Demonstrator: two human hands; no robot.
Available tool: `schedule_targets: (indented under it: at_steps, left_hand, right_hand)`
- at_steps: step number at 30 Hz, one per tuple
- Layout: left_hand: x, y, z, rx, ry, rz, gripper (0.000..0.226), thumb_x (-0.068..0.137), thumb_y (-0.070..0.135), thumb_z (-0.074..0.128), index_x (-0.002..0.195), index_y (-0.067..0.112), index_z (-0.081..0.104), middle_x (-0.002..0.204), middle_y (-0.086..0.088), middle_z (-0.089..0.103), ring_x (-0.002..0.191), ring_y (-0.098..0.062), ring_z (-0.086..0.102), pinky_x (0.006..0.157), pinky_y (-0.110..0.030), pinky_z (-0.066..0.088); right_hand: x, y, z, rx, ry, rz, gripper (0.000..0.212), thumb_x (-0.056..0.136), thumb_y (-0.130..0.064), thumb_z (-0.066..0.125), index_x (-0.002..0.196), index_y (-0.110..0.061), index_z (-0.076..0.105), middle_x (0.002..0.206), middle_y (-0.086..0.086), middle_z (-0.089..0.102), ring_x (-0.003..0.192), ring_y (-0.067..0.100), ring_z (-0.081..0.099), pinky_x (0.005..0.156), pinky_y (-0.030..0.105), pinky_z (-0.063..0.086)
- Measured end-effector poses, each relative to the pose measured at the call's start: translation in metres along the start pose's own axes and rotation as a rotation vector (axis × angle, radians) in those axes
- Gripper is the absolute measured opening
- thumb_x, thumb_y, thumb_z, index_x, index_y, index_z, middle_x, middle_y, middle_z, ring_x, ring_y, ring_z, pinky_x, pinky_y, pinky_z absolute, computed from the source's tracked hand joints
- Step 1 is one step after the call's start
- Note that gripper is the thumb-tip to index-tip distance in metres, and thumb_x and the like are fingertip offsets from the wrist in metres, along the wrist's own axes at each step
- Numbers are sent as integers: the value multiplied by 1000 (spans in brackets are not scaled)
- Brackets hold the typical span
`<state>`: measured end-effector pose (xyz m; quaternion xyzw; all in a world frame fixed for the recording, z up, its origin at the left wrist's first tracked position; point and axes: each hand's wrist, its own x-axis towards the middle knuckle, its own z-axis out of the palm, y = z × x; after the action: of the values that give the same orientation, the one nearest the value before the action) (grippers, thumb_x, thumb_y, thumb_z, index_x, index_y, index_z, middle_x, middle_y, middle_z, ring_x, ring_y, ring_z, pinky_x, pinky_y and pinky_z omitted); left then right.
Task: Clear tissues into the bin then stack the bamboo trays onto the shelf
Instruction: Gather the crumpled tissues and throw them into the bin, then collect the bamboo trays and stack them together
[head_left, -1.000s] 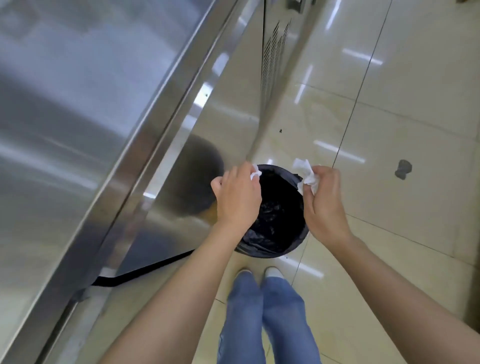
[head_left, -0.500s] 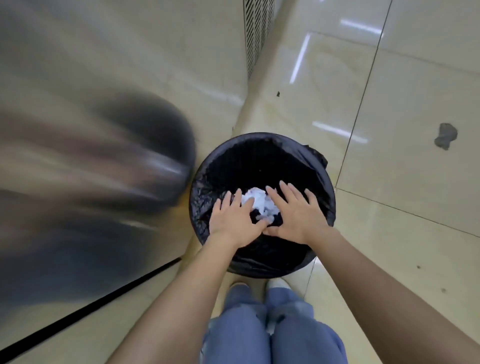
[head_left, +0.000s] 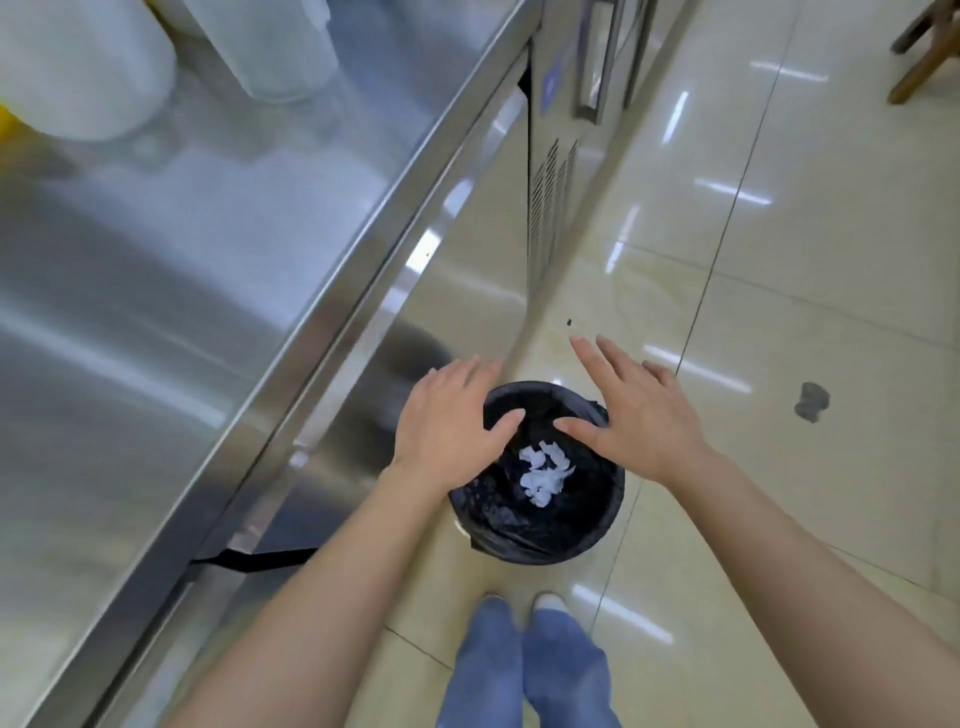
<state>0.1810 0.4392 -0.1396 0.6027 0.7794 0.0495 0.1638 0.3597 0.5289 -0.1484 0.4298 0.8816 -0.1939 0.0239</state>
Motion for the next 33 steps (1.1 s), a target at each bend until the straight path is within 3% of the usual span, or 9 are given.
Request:
schedule_targets:
  at_steps: [8,12,16,20,27,31,33]
  left_hand:
    - [-40,16,-125,-85,218,-53,61,88,55,43,141,27,34,150,-4,37,139,-21,30,116,-42,21]
    - [-65,10,-162,-113,341,-110,65,80,58,39,137,26,42,144,-6,45,132,-24,39,111,-37,24]
    - [-98,-9,-184,-114,393,-210,60,85,56,42,139,30,38,149,-5,39,137,-22,32,114,-37,19]
    - [-140,-50,-208,-127,460,-325,56,89,53,45,140,34,35,152,-2,35,139,-19,27,116,-37,13]
    - [-260,-158,-242,-119,586,-508,67,80,62,33,138,29,41,145,-3,45,136,-21,36,115,-42,23]
    - [-335,-216,-248,-153,646,-632,59,87,56,41,139,31,37,147,-1,42,138,-20,33,114,-47,25]
    - [-370,-240,-250,-163,689,-705,57,87,54,44,139,31,37,145,1,44,136,-21,36,112,-45,26]
  right_hand:
    - [-12,-56,-116,-42,154,-186,84,81,-61,45,145,-35,-3,157,7,15,142,21,21,116,38,11]
    - [-11,-89,-150,-44,214,-277,84,81,-61,47,146,-36,0,157,8,14,143,20,19,116,39,11]
    - [-13,-136,-168,-78,244,-379,85,80,-63,47,146,-33,4,156,11,18,142,23,21,116,40,14]
    - [-8,-200,-173,-117,246,-490,87,75,-73,33,146,-34,2,157,8,17,144,21,19,117,40,13]
    - [-19,-356,-139,-126,246,-687,84,77,-72,36,146,-33,6,156,9,21,141,28,26,115,44,16]
    - [-40,-447,-104,-106,185,-767,90,68,-76,18,146,-34,4,156,9,20,141,26,26,114,43,17]
    - [-52,-491,-88,-100,171,-829,90,68,-77,19,146,-34,4,156,9,22,142,25,24,114,43,17]
